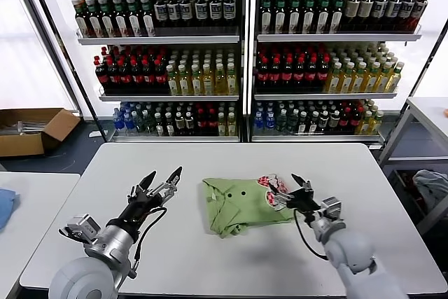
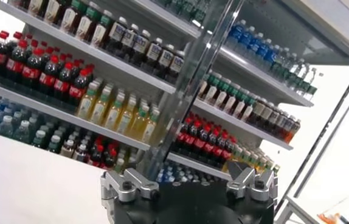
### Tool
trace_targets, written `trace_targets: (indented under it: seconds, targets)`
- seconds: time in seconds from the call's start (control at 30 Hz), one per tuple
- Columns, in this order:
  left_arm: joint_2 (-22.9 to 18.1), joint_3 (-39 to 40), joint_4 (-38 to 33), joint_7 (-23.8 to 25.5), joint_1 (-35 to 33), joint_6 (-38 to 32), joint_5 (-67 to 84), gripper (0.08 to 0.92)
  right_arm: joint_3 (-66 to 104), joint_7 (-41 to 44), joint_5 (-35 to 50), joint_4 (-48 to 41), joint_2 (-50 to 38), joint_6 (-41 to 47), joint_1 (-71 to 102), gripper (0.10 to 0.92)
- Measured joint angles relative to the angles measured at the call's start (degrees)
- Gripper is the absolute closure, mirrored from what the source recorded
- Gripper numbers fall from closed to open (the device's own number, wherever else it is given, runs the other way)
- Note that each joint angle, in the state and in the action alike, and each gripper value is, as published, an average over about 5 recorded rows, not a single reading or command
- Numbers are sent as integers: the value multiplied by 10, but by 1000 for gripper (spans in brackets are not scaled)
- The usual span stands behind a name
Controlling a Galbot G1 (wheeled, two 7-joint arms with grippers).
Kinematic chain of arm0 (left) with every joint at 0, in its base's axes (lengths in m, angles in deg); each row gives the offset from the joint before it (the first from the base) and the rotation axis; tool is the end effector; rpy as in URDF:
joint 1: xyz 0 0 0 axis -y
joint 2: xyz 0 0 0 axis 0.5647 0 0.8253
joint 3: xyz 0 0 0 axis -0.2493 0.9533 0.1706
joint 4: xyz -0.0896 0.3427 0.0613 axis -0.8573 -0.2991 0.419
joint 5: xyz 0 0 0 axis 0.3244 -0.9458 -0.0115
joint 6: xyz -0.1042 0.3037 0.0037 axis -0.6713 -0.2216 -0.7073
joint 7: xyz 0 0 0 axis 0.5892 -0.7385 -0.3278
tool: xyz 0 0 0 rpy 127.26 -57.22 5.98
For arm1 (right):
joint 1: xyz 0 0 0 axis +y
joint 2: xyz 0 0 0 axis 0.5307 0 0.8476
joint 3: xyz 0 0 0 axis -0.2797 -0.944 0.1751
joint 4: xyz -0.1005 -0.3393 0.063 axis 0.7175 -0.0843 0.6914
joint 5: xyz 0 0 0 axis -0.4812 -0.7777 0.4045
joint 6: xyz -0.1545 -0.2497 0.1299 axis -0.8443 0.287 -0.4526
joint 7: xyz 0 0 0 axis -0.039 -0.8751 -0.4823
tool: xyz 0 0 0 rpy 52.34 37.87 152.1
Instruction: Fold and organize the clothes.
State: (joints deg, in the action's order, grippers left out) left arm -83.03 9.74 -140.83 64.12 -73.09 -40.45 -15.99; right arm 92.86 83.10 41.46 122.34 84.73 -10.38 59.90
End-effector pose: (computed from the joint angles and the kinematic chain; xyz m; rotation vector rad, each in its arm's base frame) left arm 0.1901 0.0554 -0.2061 -0.4369 -2.8522 0.6626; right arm 0.2968 -0.0618 -0.3019 0.5486 -2.8212 0.0712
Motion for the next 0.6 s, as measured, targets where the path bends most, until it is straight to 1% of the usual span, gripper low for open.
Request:
trace_targets:
  seconds: [0.17, 0.33, 0.47, 0.6]
  targets:
    - [-2, -7, -1, 4, -9, -1, -2, 177, -49, -49, -19, -21, 44, 9, -9, 203]
    - [-6, -8, 1, 7, -13, -1, -2, 177, -74, -81, -32, -27, 61, 32, 0, 203]
    - [-8, -3, 4, 7, -11, -1, -4, 177, -81, -100, -32, -5, 63, 37, 18, 203]
    - [-7, 1, 5, 8, -8, -1, -7, 177, -73, -111, -28, 40, 61, 30, 39, 203]
